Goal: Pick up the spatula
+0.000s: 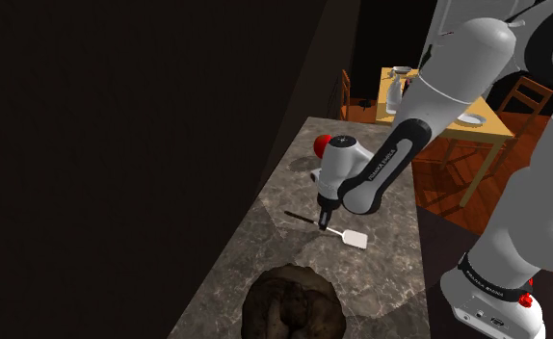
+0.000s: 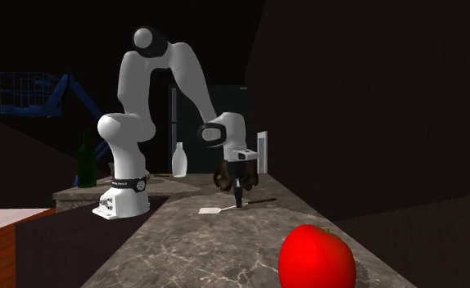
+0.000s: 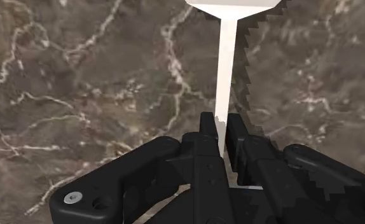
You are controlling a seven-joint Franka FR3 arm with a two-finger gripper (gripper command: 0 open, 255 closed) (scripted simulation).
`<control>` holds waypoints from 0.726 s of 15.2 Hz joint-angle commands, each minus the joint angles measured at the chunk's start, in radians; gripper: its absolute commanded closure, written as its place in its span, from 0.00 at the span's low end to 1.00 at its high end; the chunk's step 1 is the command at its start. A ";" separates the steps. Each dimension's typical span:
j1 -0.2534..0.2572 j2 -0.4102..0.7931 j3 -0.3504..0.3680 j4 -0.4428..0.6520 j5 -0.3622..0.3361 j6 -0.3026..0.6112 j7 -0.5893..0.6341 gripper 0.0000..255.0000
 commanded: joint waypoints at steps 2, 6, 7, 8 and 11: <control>-0.002 -0.048 0.003 -0.003 0.008 -0.045 -0.006 1.00; -0.002 -0.112 0.004 -0.003 0.017 -0.109 -0.012 1.00; -0.002 -0.127 0.004 -0.002 0.018 -0.125 -0.013 1.00; -0.002 -0.142 0.004 -0.001 0.020 -0.141 -0.014 1.00; -0.001 -0.186 0.004 0.003 0.024 -0.190 -0.017 1.00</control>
